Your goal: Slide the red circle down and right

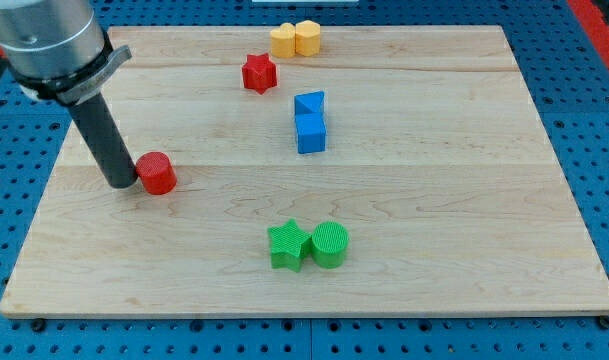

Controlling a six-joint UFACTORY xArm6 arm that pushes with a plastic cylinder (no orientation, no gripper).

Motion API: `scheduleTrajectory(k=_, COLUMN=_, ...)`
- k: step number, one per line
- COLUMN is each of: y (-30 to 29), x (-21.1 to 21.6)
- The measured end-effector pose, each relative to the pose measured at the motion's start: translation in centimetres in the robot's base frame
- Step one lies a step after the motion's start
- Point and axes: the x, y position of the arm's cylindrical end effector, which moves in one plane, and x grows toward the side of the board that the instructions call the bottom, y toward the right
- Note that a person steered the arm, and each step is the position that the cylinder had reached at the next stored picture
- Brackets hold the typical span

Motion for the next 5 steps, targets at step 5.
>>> scheduleTrajectory(k=5, y=4.1, x=-0.4)
